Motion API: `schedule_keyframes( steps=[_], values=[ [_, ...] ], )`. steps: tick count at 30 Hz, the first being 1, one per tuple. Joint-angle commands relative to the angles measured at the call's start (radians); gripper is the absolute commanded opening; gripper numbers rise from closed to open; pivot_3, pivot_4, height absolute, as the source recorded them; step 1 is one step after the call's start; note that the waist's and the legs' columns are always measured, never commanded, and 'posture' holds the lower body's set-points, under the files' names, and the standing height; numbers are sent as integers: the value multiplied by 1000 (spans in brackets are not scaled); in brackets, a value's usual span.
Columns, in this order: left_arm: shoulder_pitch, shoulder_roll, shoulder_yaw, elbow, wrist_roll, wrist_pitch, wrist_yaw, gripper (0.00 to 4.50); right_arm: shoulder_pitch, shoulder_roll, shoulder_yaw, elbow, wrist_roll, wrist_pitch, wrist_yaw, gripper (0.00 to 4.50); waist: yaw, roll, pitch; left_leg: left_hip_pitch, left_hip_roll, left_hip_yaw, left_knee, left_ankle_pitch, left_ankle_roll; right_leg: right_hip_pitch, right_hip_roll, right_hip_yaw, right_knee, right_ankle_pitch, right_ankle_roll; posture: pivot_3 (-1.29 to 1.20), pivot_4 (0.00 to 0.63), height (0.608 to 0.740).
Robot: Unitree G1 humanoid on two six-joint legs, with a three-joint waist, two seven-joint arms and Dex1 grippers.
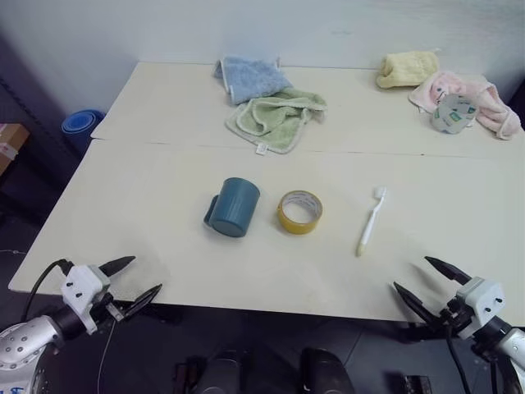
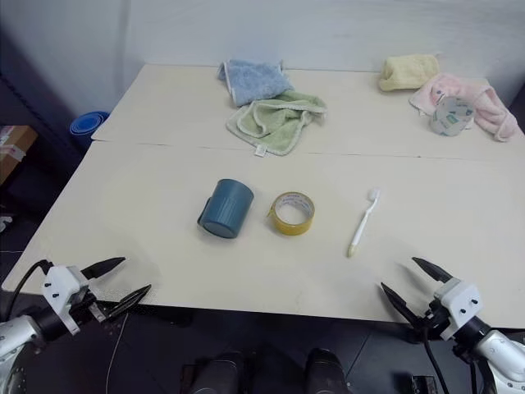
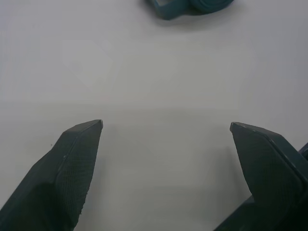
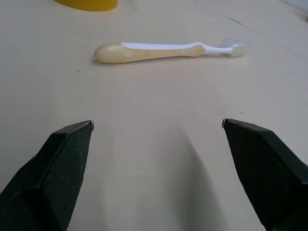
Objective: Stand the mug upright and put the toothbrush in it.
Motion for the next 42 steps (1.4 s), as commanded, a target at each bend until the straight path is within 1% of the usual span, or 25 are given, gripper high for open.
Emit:
schedule_keyframes(
  steps=[1,7,11,13,19,22,23,25,27,29,30,32,34,36,39,42],
  values=[
    [-1,15,11,-21,-4,8,3,4500,-19,-3,-17,5,18,-28,10,4474,0,0,0,0,0,0,0,0,0,-1,0,1,0,0,0,0,150,740],
    [7,10,22,-59,-78,56,-28,4500,-41,-4,-14,25,23,-28,29,4474,1,0,0,0,1,2,0,-2,-1,-4,3,4,2,0,0,0,150,740],
    [12,21,28,-90,-170,98,-96,4500,-50,-7,-9,24,33,-31,52,4474,0,0,0,0,2,2,1,-3,-2,-5,7,7,2,0,-1,0,150,740],
    [9,39,26,-107,-200,109,-141,4500,-61,-6,-5,-8,46,-15,55,4474,0,0,0,0,3,3,1,-3,-3,-5,8,7,2,0,-1,0,150,740],
    [-35,55,20,-113,-211,132,-153,4500,-83,-18,11,-41,55,5,77,4474,0,0,0,0,5,4,1,-4,-4,-6,11,9,2,-1,-3,0,150,740],
    [-36,66,14,-118,-229,147,-183,4500,-121,-28,31,-100,74,49,82,4474,0,0,0,0,5,4,1,-4,-4,-6,11,10,2,-1,-3,0,150,740],
    [-37,73,11,-121,-238,155,-199,4500,-149,-36,53,-140,90,82,88,4474,0,0,0,0,5,4,1,-4,-4,-6,11,10,2,-1,-3,0,150,740],
    [-42,89,2,-132,-260,177,-234,4500,-239,-68,137,-257,131,215,105,4474,-7,1,0,0,5,5,1,-4,-4,-7,11,10,2,-1,-3,0,150,740],
    [-57,102,-15,-143,-255,175,-260,4500,-375,-97,249,-372,166,417,81,4474,-25,1,1,0,7,8,2,-4,-4,-9,12,12,3,0,-4,0,150,740],
    [-74,104,-27,-147,-252,177,-265,4500,-488,-114,318,-422,150,560,34,4474,-25,1,1,0,9,8,2,-4,-5,-10,13,12,4,0,-5,0,150,740],
    [-87,97,-33,-149,-253,178,-259,4500,-553,-133,368,-437,131,643,35,4474,-24,1,1,0,9,7,2,-4,-5,-10,13,12,4,0,-6,0,150,740],
    [-110,88,-47,-148,-253,182,-252,4500,-694,-158,486,-429,60,796,50,4474,-18,1,1,-1,9,5,2,-5,-6,-12,13,11,7,0,-5,0,150,740],
    [-123,83,-66,-148,-245,181,-251,4500,-812,-157,583,-399,1,908,42,4474,-15,0,1,-5,7,1,2,-6,-6,-16,12,10,10,0,-5,0,150,740],
    [-130,75,-87,-152,-235,177,-248,4500,-902,-143,660,-362,-52,989,38,4474,-19,0,0,-16,6,1,6,-6,-5,-26,12,10,12,0,-5,0,150,740],
    [-134,67,-113,-170,-227,175,-243,4500,-976,-128,753,-305,-134,1026,47,4474,-24,-1,0,-18,5,2,6,-5,-6,-28,12,8,14,0,-5,0,150,740],
    [-130,60,-139,-199,-230,189,-234,4500,-1022,-106,843,-230,-205,1009,95,3870,-25,-1,0,-19,5,5,6,-5,-6,-28,12,5,14,0,-5,0,150,740]
  ],
)
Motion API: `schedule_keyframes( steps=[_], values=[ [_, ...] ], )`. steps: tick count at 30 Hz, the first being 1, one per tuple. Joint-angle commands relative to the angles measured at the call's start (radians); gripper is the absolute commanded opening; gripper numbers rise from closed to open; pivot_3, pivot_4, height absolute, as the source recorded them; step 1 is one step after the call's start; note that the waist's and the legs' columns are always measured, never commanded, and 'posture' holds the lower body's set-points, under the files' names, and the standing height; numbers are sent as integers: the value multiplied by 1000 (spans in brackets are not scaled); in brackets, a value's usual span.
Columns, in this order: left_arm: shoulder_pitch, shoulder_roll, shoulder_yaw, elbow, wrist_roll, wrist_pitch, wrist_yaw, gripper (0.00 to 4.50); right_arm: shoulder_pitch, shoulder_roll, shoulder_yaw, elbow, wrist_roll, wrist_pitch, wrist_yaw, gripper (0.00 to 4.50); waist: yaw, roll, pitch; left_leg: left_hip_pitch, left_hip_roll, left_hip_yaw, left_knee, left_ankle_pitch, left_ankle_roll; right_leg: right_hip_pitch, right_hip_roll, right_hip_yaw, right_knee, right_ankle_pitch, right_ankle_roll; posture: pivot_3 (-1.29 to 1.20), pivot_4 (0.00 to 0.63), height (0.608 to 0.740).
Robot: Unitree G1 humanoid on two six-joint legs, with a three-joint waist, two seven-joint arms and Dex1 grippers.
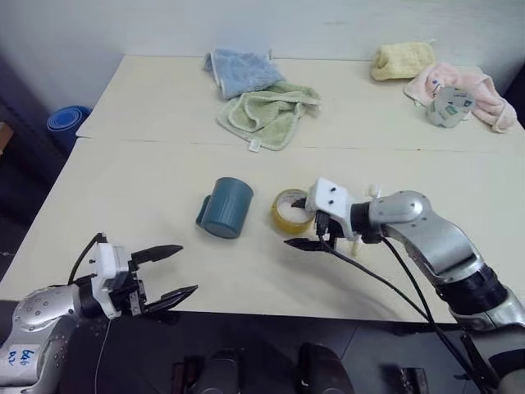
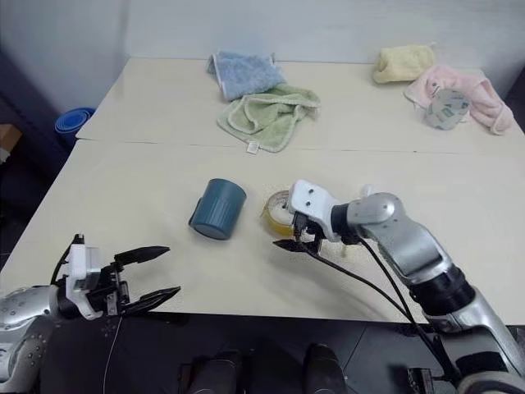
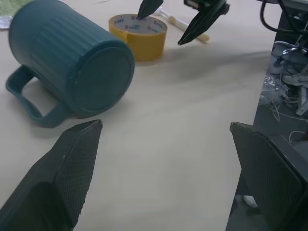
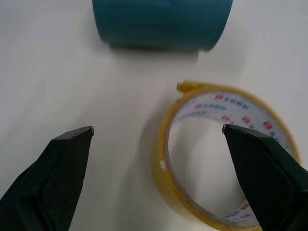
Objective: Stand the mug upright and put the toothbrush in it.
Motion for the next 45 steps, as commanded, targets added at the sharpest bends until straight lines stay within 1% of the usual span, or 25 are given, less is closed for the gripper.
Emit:
schedule_keyframes(
  steps=[1,4,6,7,8,9,10,11,13,15,16,17,19,20,22,25,28,31,33,35,38,40,41,43,45],
  values=[
    [1,-2,-20,-61,-1,4,10,4500,-43,16,82,51,-76,-18,61,3539,-1,0,0,0,0,1,0,0,0,0,0,0,0,0,0,0,150,740],
    [-6,-2,-30,-75,-6,14,18,4500,-55,31,77,101,-119,-78,55,2436,-1,0,0,0,0,1,1,0,-1,1,0,0,0,0,0,0,150,740],
    [-18,0,-40,-76,-8,18,17,4500,-56,28,57,120,-122,-102,70,1708,-1,0,0,0,0,2,2,1,-1,1,0,1,0,0,0,0,150,740],
    [-26,0,-44,-75,-8,20,18,4500,-53,19,41,123,-115,-114,83,1417,0,0,0,0,1,2,3,1,-1,1,0,1,0,0,0,0,150,740],
    [-40,-2,-47,-71,-13,27,22,4500,-43,20,5,122,-85,-146,99,946,0,0,0,0,1,3,5,1,-1,1,0,1,1,0,0,0,150,740],
    [-52,-4,-50,-68,-16,31,26,4500,-32,19,-29,115,-50,-164,123,755,2,-1,0,0,1,3,6,1,-1,1,0,1,2,0,0,0,150,740],
    [-62,-6,-52,-64,-16,34,28,4500,-18,12,-68,100,-19,-150,134,314,1,-1,0,0,1,2,7,1,-1,1,0,1,2,0,0,0,150,740],
    [-72,-6,-52,-61,-18,38,28,4500,-4,10,-115,88,16,-157,145,49,2,-1,0,0,1,3,8,1,-1,1,0,1,3,0,0,0,150,740],
    [-93,-10,-50,-59,-31,53,34,4500,45,-21,-265,38,150,-170,213,21,5,-1,1,0,1,2,8,1,-1,2,0,1,3,0,0,0,150,740],
    [-108,-12,-46,-59,-44,67,40,4500,82,-72,-432,19,262,-122,237,21,7,-1,1,0,1,2,8,1,-1,1,0,1,3,0,0,0,150,740],
    [-115,-13,-43,-60,-49,73,42,4500,94,-120,-502,42,285,-81,237,21,7,-1,1,-1,1,1,8,0,0,1,0,1,3,0,1,0,150,740],
    [-123,-15,-41,-61,-55,79,47,4500,111,-187,-542,84,268,-57,243,21,9,-1,1,-1,1,2,8,0,0,2,0,1,3,0,1,0,150,740],
    [-137,-19,-39,-66,-64,90,54,4500,148,-328,-551,179,182,-50,251,21,17,-1,1,-1,0,2,9,0,0,2,-1,1,3,0,1,0,150,740],
    [-146,-21,-44,-75,-68,96,60,4500,170,-397,-548,303,125,-76,249,21,21,-2,1,-1,0,3,9,0,1,2,-1,1,2,0,1,0,150,740],
    [-159,-28,-55,-89,-73,105,71,4500,185,-460,-534,505,52,-130,230,21,24,-4,1,-1,1,3,9,0,1,3,0,1,2,0,1,0,150,740],
    [-173,-41,-70,-104,-77,124,88,4500,146,-428,-485,791,-55,-381,203,21,16,-4,1,1,1,8,9,0,1,3,-1,3,1,0,1,0,150,740],
    [-174,-45,-68,-106,-79,136,96,4500,83,-379,-480,966,-90,-515,197,21,-14,-1,2,2,2,12,9,0,1,2,0,4,1,0,1,0,150,740],
    [-170,-47,-42,-91,-78,147,121,4500,37,-354,-481,1087,-100,-613,229,965,-28,3,3,3,2,13,8,1,1,2,0,5,2,0,1,0,150,740],
    [-155,-39,-20,-71,-67,136,120,4500,38,-359,-503,1121,-82,-669,263,1604,-27,3,3,3,3,13,7,1,1,1,0,5,3,0,1,0,150,740],
    [-130,-31,16,-43,-49,110,113,4500,57,-373,-551,1121,-43,-721,298,2361,-24,3,3,3,3,12,7,0,1,1,0,4,3,0,1,0,150,740],
    [-91,-16,77,-1,-30,86,115,4500,125,-388,-620,1043,12,-800,366,3284,-19,3,3,2,3,12,7,0,1,1,0,4,2,0,1,0,150,740],
    [-61,-1,120,31,-12,66,110,4500,191,-378,-673,940,66,-831,401,4036,-14,3,3,2,3,11,8,0,1,2,0,4,1,0,1,0,150,740],
    [-37,9,157,64,1,55,113,4500,248,-345,-717,822,133,-802,408,4417,-12,3,3,2,3,11,8,0,1,2,0,4,1,0,1,0,150,740],
    [6,31,224,132,35,25,122,4500,373,-263,-784,578,253,-768,394,4417,-4,2,3,1,3,11,8,0,1,2,0,4,0,0,1,0,150,740],
    [35,54,289,197,48,86,190,4500,481,-189,-787,392,304,-766,378,4417,-4,0,3,4,6,11,7,0,-1,2,2,4,1,0,1,0,150,740]
  ],
)
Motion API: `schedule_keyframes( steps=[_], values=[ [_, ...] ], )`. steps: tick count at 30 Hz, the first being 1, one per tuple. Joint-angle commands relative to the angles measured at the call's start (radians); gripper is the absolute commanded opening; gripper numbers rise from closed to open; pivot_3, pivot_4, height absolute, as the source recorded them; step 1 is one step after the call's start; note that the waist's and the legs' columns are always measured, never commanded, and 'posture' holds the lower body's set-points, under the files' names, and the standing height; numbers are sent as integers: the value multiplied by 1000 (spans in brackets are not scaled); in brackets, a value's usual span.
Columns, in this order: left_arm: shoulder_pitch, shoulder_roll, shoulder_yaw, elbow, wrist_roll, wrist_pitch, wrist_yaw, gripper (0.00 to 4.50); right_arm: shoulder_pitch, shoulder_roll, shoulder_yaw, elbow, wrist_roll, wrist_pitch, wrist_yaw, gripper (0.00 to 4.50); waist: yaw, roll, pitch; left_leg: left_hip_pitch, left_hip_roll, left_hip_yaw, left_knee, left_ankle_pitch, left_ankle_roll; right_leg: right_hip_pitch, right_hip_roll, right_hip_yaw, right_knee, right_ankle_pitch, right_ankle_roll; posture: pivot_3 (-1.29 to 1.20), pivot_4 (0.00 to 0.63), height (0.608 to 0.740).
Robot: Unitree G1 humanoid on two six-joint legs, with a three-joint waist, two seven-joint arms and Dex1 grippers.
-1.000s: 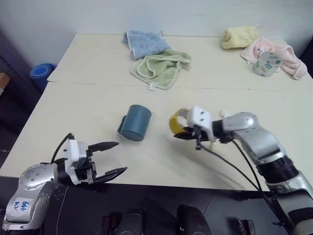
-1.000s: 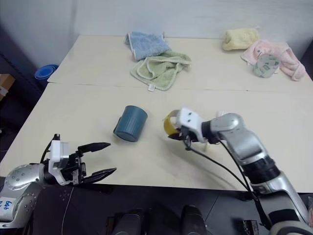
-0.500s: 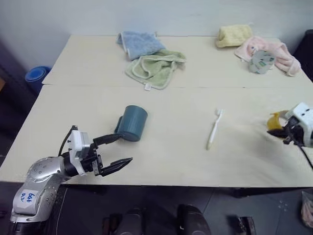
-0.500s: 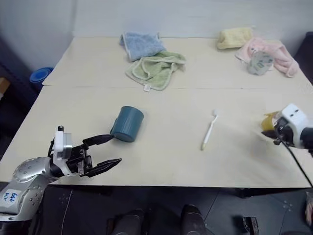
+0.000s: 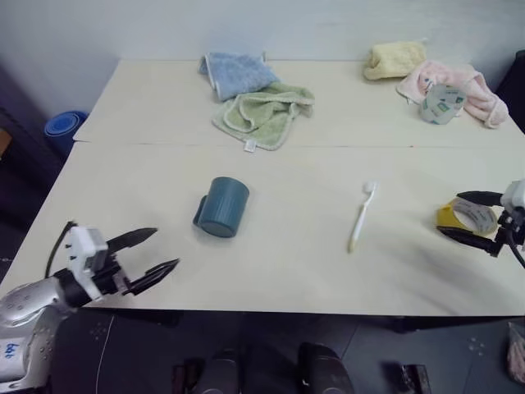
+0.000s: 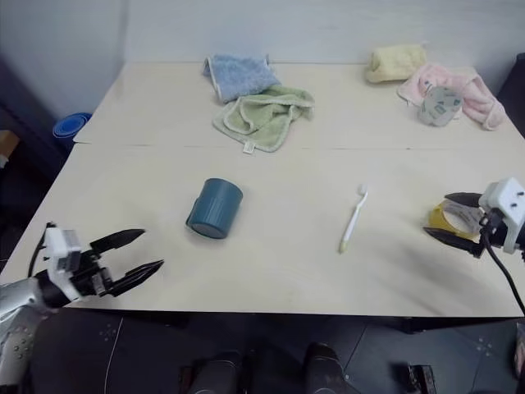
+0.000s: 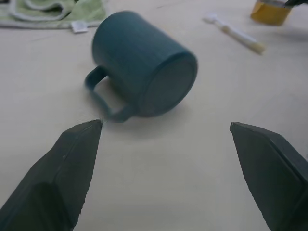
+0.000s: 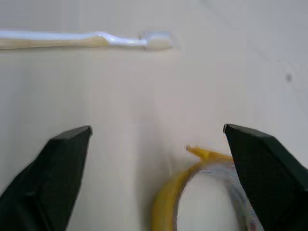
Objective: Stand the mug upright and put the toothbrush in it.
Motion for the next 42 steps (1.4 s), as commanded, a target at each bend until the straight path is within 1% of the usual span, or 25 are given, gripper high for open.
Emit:
schedule_keyframes(
  steps=[1,2,4,5,7,9,10,12,14,15,16,18,21,24,27,29,31,33,34,35,36,39,42],
  values=[
    [45,44,126,86,25,70,84,4500,128,119,-23,-314,140,35,-41,4417,5,-1,0,0,1,0,0,0,0,0,1,0,0,0,0,0,150,740],
    [55,58,143,97,28,113,109,4500,161,162,-18,-382,175,53,-57,4417,6,-2,0,0,0,0,0,0,0,0,0,0,0,0,0,0,150,740],
    [57,91,156,103,43,205,171,4500,211,215,17,-471,164,26,-55,4417,10,-2,0,0,0,-1,0,0,0,0,-1,0,1,0,0,0,150,740],
    [41,101,168,90,20,273,204,4500,233,244,35,-499,154,-1,-48,4417,19,-2,0,-1,-2,-2,1,0,0,0,-2,1,1,0,0,0,150,740],
    [3,126,179,39,-78,444,230,4500,268,298,66,-542,141,-54,-44,4417,32,-3,0,-1,-3,-3,2,0,1,0,-2,1,1,1,1,0,150,740],
    [-61,171,144,-21,-166,656,271,4500,291,327,84,-563,130,-97,-37,4417,37,-5,0,-1,-3,-7,3,0,1,1,-2,2,2,1,2,0,150,740],
    [-87,183,131,-38,-194,727,288,4500,295,333,85,-565,129,-106,-38,4417,38,-5,0,-2,-3,-10,4,0,1,1,-2,2,4,1,2,0,150,740],
    [-202,188,88,-79,-277,869,339,4500,298,341,88,-561,117,-132,-43,4417,36,-5,0,-2,-4,-17,5,0,1,1,-3,4,5,1,2,0,150,740],
    [-379,160,-6,-66,-288,987,419,4500,302,346,89,-551,102,-152,-58,4417,33,-5,0,-1,-6,-17,5,0,1,2,-3,5,6,1,2,0,150,740],
    [-457,147,-58,-44,-262,1041,471,4500,305,347,89,-545,98,-161,-59,4417,32,-5,0,-1,-6,-18,5,0,1,1,-3,5,7,1,2,0,150,740],
    [-531,133,-127,-16,-223,1063,504,4500,310,347,89,-541,96,-168,-62,4417,30,-5,0,-1,-6,-18,5,0,0,1,-3,4,8,1,2,0,150,740],
    [-650,90,-212,42,-186,1101,542,4500,319,348,90,-538,93,-180,-67,4417,27,-5,-1,0,-7,-17,5,0,0,1,-2,4,9,1,2,0,150,740],
    [-799,20,-338,161,-95,1094,588,4500,336,349,83,-549,95,-190,-86,4417,17,-5,0,-1,-7,-13,4,1,0,0,-1,4,9,1,2,0,150,740],
    [-877,-28,-414,262,-23,1048,583,4500,356,355,82,-575,96,-193,-114,4417,10,-5,-1,-1,-6,-9,5,1,-1,0,-1,3,9,1,2,0,150,740],
    [-929,-61,-489,324,28,1032,557,4500,369,362,82,-586,95,-195,-146,4417,10,-5,-1,-1,-6,-8,5,1,-1,0,-1,4,9,1,2,0,150,740],
    [-952,-81,-522,368,63,1010,550,4500,380,365,86,-595,96,-191,-163,4417,19,-4,-1,0,-6,-8,6,1,-1,1,-1,4,9,1,2,0,150,740],
    [-975,-90,-581,407,94,996,505,4500,394,372,91,-610,93,-195,-182,4417,30,-3,-2,0,-7,-7,7,2,0,2,-2,4,9,1,2,0,150,740],
    [-994,-93,-646,442,126,980,457,4123,404,381,91,-622,91,-198,-203,4500,35,-2,-3,0,-7,-7,7,2,0,2,-2,5,8,1,2,0,150,740],
    [-1001,-94,-674,460,144,967,437,4003,408,387,89,-629,91,-199,-214,4500,37,-2,-3,0,-7,-7,7,2,0,2,-2,5,9,1,2,0,150,740],
    [-1004,-92,-700,473,161,955,418,3718,412,390,87,-635,90,-202,-222,4500,37,-2,-4,0,-7,-8,7,2,0,3,-2,5,9,1,2,0,150,740],
    [-1007,-93,-713,484,171,953,404,3525,415,393,85,-640,87,-204,-229,4500,38,-1,-4,0,-7,-7,7,2,0,3,-2,5,8,1,2,0,150,740],
    [-1008,-98,-741,513,208,930,364,2737,426,393,83,-649,85,-206,-247,4500,37,4,-7,1,-8,-7,7,2,0,4,-2,5,8,1,2,0,150,740],
    [-1010,-112,-752,536,243,909,335,1900,431,388,79,-646,84,-208,-258,4500,37,5,-9,1,-8,-7,7,2,0,4,-2,5,8,1,2,0,150,740]
  ],
)
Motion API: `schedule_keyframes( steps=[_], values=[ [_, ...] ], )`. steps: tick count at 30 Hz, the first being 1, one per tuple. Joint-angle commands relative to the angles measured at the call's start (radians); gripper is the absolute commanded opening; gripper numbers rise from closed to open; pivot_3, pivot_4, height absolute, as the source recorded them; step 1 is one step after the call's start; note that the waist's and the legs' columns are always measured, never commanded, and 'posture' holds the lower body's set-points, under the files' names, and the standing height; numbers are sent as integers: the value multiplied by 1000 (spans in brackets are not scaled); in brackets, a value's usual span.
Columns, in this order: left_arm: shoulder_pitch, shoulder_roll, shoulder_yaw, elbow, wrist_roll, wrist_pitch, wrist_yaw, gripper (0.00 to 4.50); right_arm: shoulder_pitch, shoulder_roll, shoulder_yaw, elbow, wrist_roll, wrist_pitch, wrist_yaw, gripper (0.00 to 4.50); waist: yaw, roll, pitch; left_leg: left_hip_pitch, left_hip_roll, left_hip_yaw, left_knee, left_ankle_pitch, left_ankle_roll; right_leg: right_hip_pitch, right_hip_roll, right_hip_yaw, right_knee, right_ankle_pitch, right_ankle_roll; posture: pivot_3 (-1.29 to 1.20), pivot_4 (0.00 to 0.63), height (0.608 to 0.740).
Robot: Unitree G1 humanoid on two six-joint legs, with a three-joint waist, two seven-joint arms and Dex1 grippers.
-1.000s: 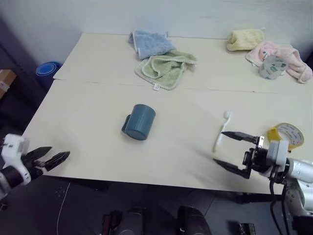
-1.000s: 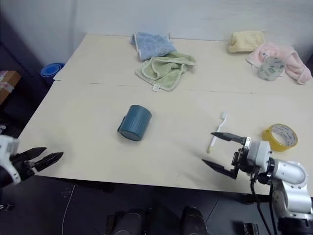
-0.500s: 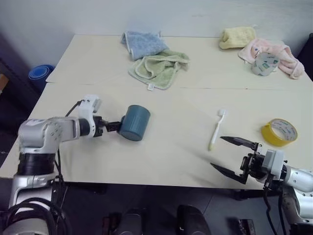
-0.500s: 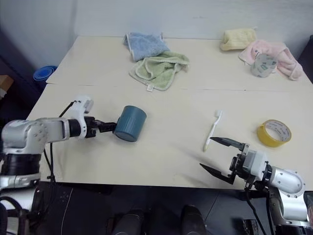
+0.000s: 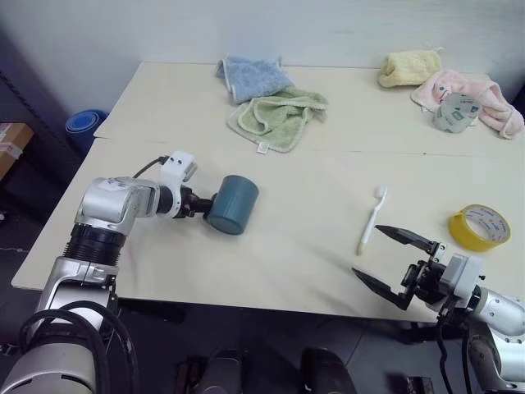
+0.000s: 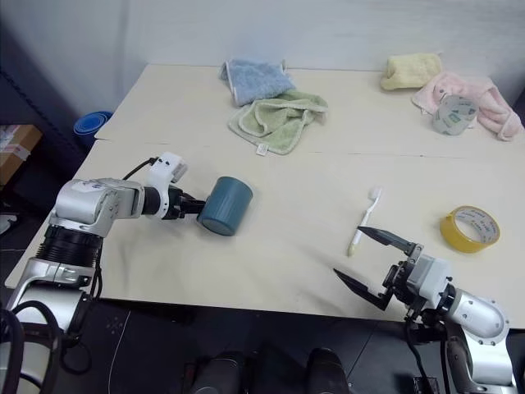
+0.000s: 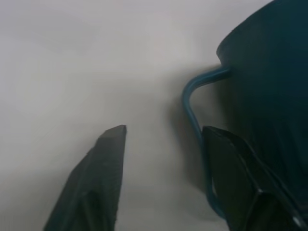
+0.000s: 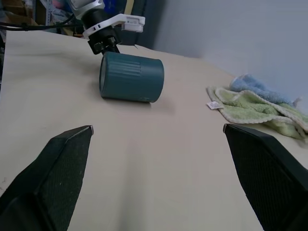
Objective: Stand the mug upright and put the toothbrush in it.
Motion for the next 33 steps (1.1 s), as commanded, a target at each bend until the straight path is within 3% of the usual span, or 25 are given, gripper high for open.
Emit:
schedule_keyframes(
  steps=[1,6,7,12,17,24,29,33],
  values=[
    [46,-40,-84,79,39,13,-53,1615,7,-2,-31,-29,5,-22,-19,4500,0,1,-1,0,0,0,0,0,0,0,0,0,0,0,0,0,150,740],
    [41,-72,-47,74,58,-11,-88,119,-3,1,-58,18,8,-41,-39,4500,0,1,-2,0,0,0,0,0,0,0,0,0,0,0,0,0,150,740],
    [42,-76,-31,70,58,-16,-89,49,-2,2,-60,24,10,-44,-41,4500,1,1,-2,0,0,0,0,0,0,0,0,0,0,0,0,0,150,740],
    [110,-138,165,-59,-10,-292,-121,49,72,26,-84,49,6,-93,-35,4500,-1,-1,0,-1,1,-1,0,0,0,-1,0,-1,-1,0,0,0,150,740],
    [145,-293,255,-91,-44,-620,-133,49,107,32,-95,62,0,-123,-48,4500,-2,-7,3,-4,0,-1,0,0,1,-2,0,-1,-2,0,0,0,150,740],
    [126,-569,221,174,113,-1277,-32,49,128,24,-105,37,-17,-125,-71,4500,-2,-8,4,-3,1,2,-1,0,1,-2,0,-2,-4,0,1,0,150,740],
    [150,-620,146,414,278,-1638,36,49,135,16,-118,-2,-19,-121,-99,4500,-4,-9,4,-3,1,5,-2,0,2,-3,0,-2,-6,1,1,0,150,740],
    [215,-623,133,431,285,-1750,31,49,145,8,-131,-21,-26,-118,-117,4500,-4,-9,4,-2,1,6,-2,0,2,-3,0,-2,-6,1,1,0,150,740]
  ],
)
